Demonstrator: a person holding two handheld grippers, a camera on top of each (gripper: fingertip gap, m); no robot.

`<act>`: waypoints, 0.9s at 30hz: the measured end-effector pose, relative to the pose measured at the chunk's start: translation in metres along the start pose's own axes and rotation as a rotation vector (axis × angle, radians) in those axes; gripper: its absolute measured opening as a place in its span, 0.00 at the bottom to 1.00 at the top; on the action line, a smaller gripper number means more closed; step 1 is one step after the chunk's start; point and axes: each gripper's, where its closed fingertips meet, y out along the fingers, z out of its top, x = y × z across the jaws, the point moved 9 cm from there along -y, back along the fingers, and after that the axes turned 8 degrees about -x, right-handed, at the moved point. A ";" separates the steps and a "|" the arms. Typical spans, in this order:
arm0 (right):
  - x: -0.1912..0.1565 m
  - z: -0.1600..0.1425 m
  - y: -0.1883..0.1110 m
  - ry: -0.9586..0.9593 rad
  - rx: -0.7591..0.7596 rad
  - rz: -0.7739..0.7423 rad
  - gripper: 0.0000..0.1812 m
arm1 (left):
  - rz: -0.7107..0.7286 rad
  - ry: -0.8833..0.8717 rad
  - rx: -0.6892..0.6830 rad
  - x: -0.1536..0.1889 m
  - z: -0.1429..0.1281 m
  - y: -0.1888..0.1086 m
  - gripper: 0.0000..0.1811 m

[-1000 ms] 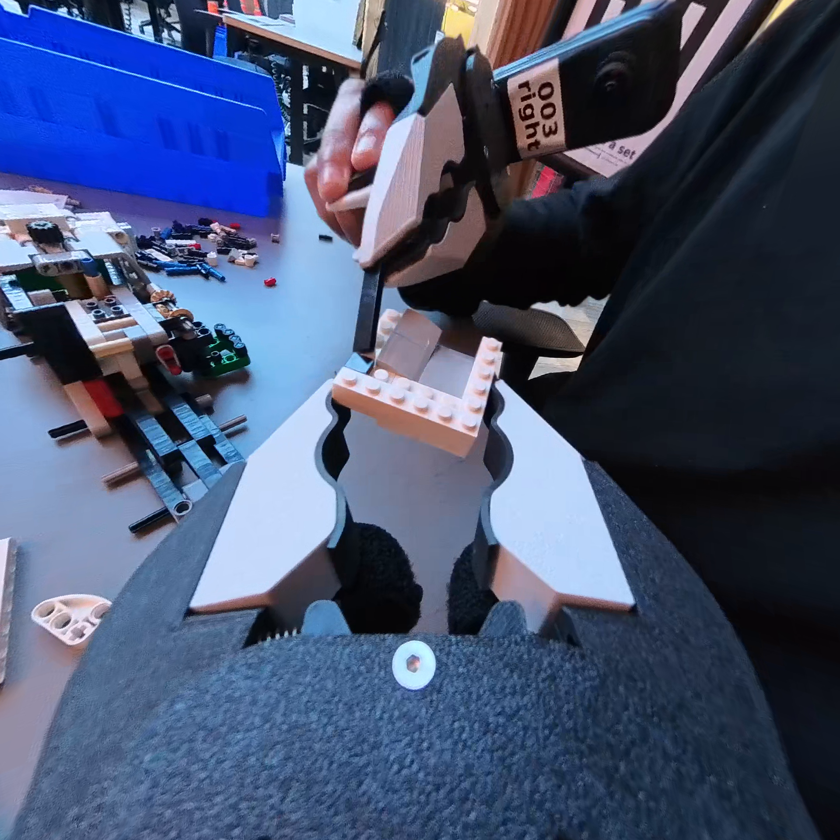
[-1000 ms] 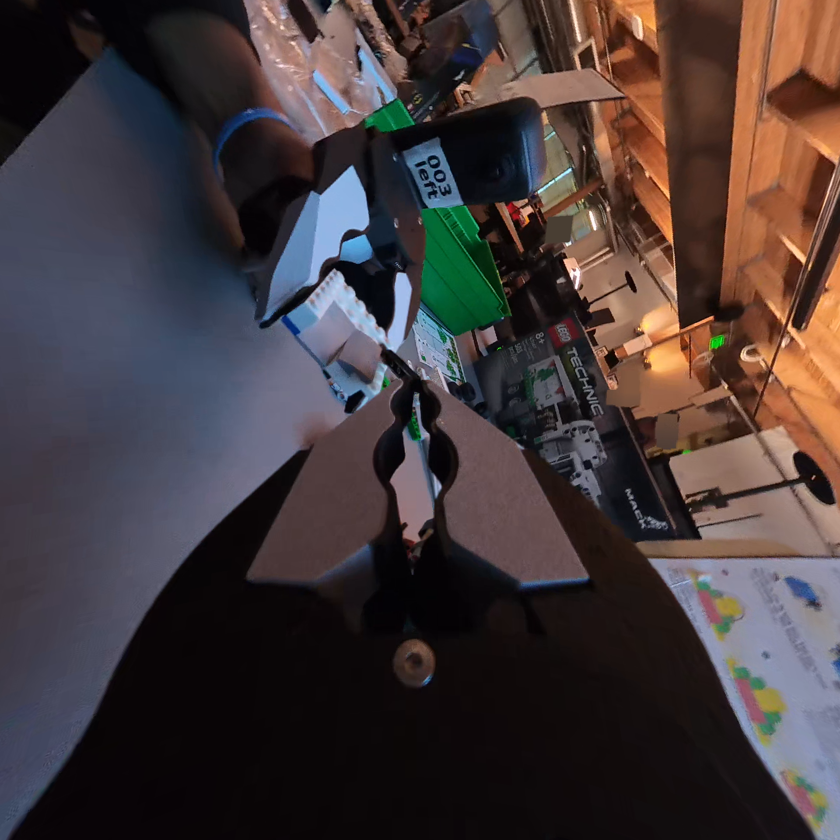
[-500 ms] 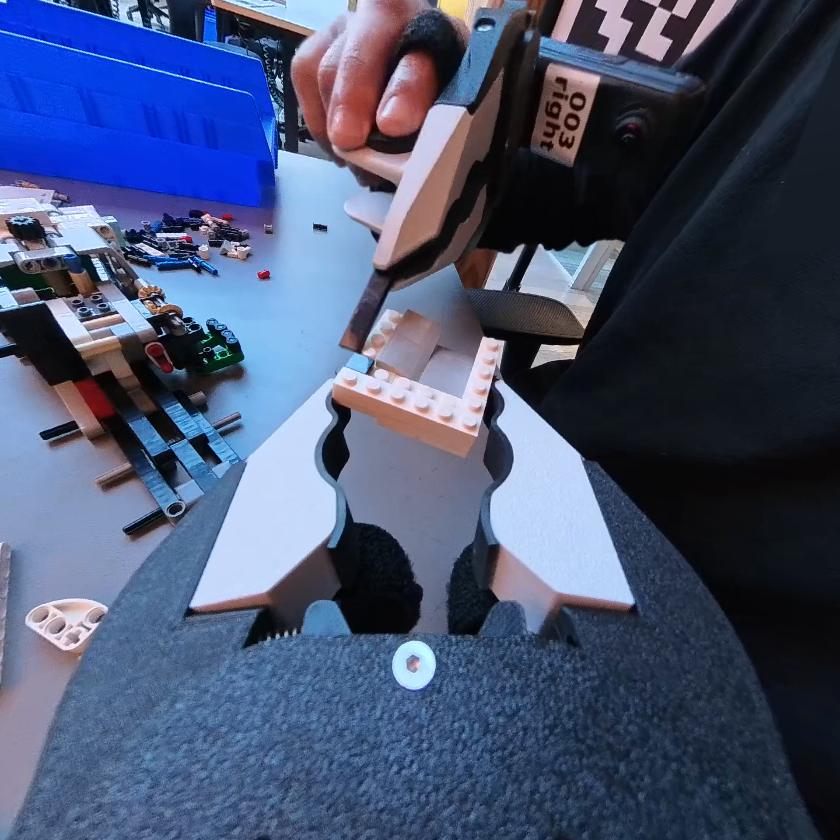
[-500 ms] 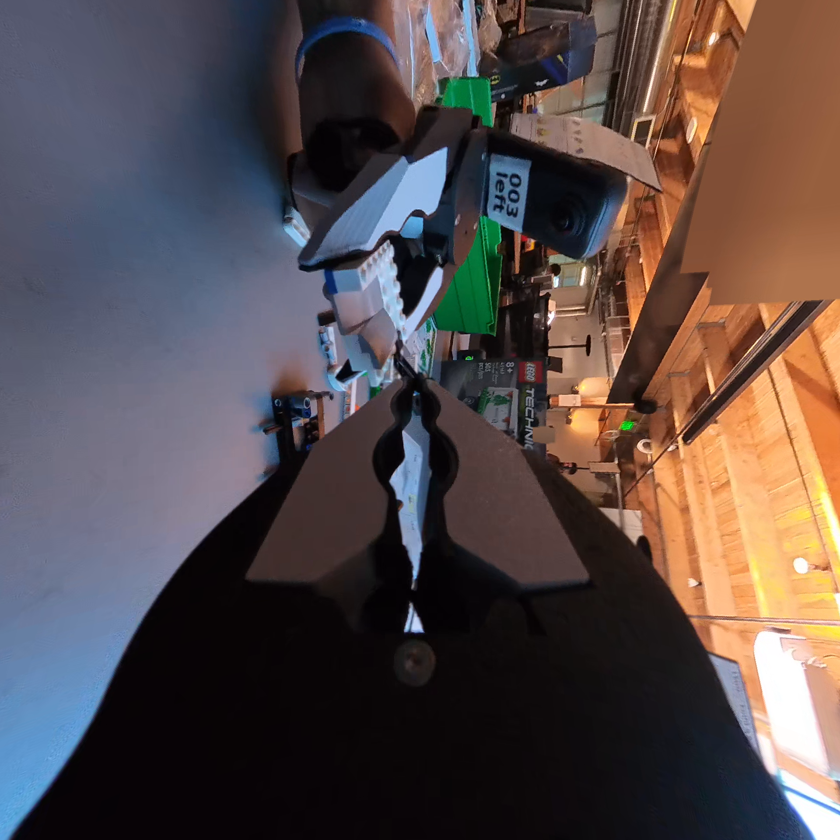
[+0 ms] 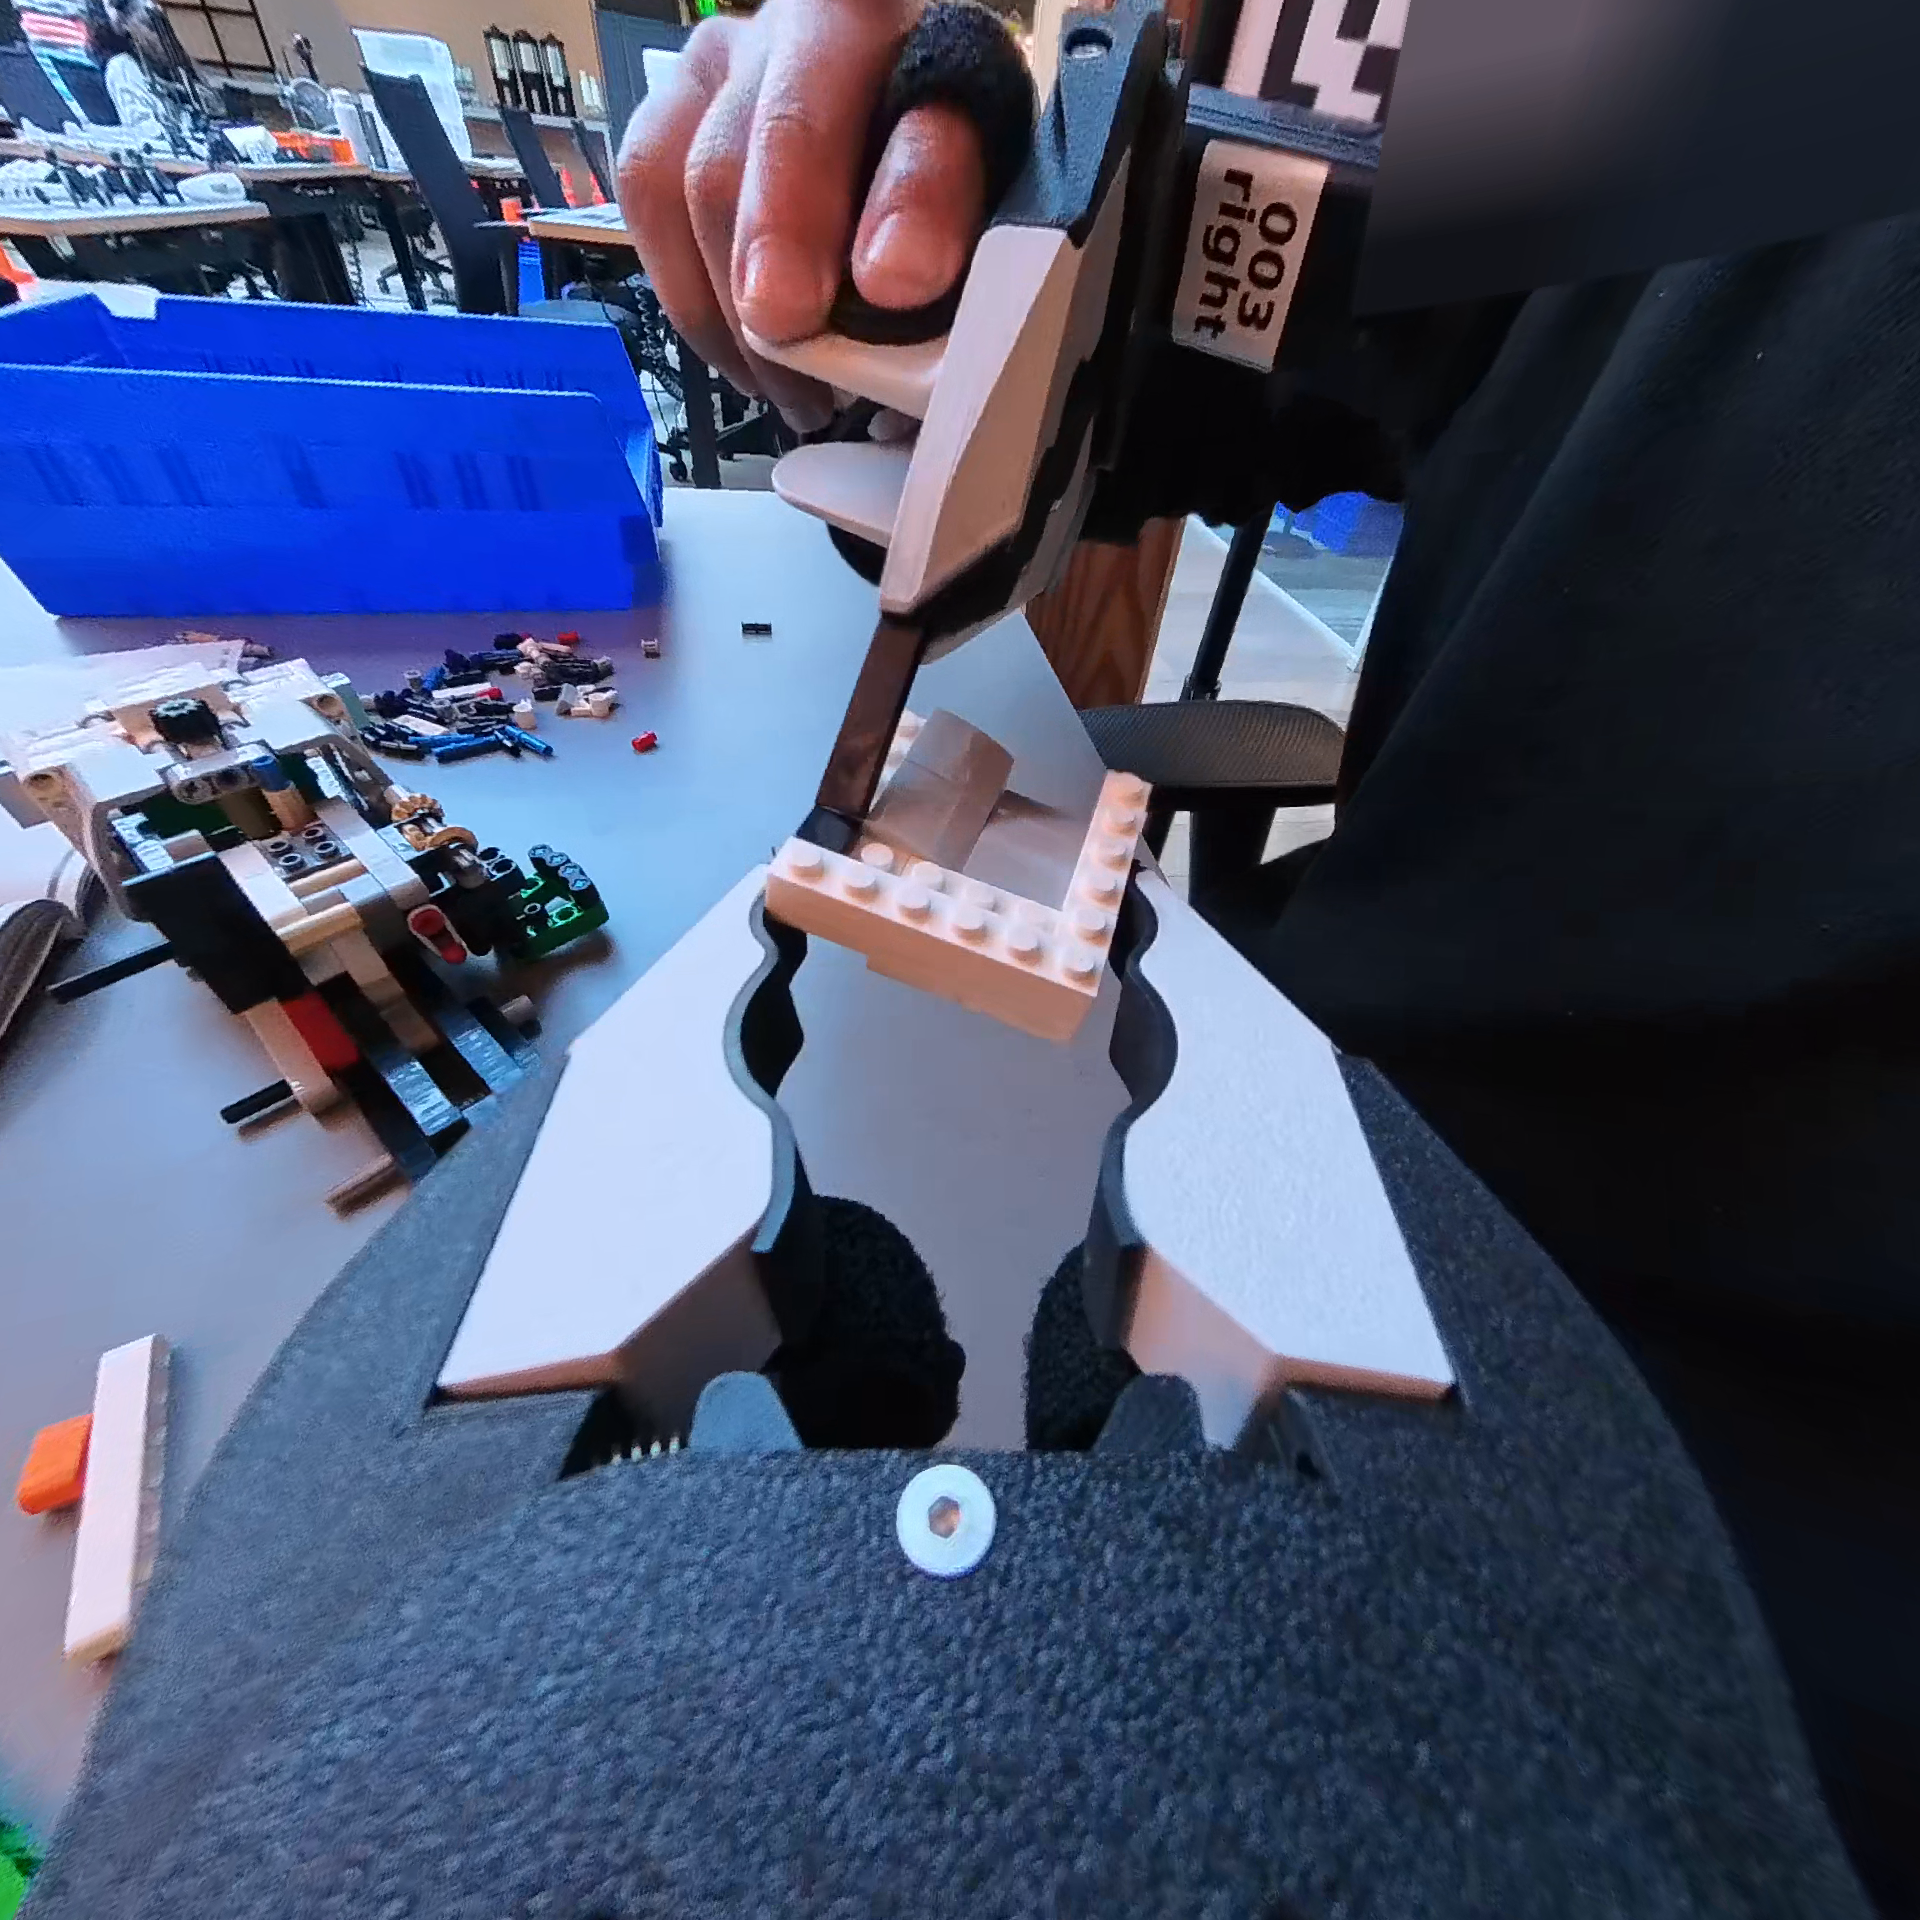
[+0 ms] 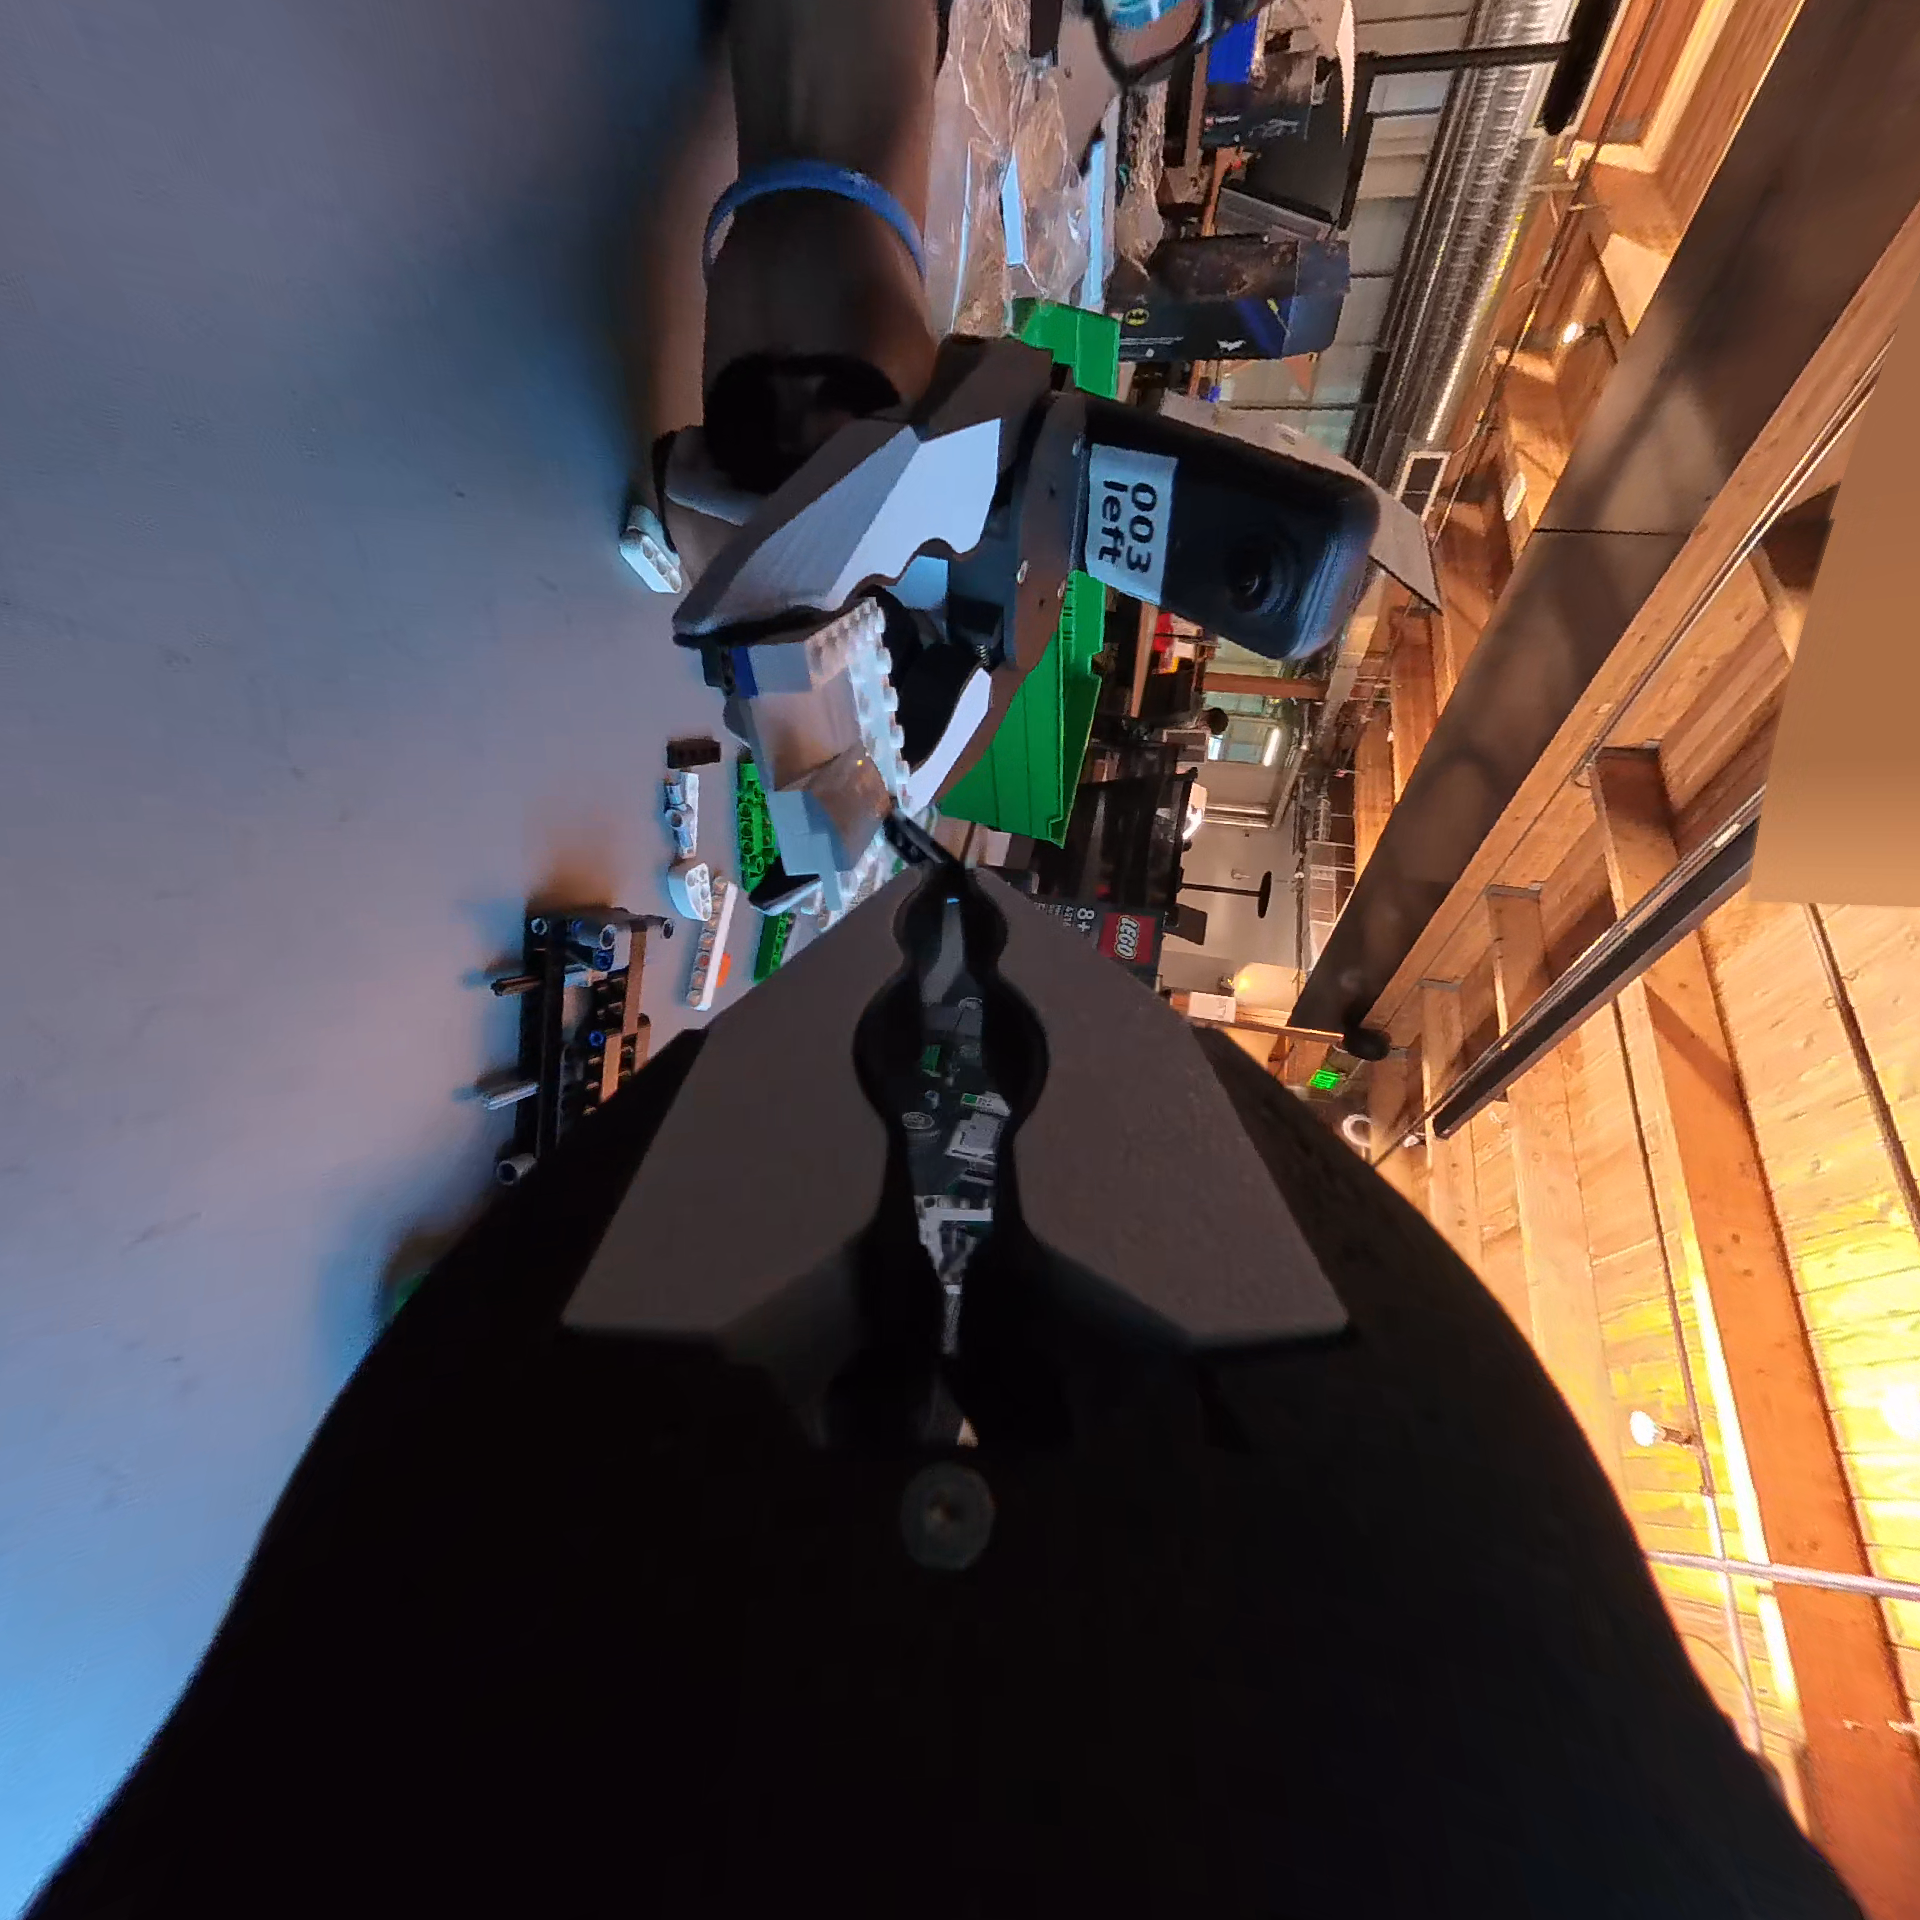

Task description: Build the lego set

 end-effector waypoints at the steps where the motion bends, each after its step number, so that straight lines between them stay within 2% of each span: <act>1: 0.001 0.000 0.000 0.000 0.004 0.002 0.01 | 0.001 0.006 0.005 0.000 0.000 -0.001 0.32; 27: 0.004 0.007 -0.006 -0.168 0.047 0.107 0.01 | -0.011 0.105 0.033 0.004 0.001 -0.003 0.32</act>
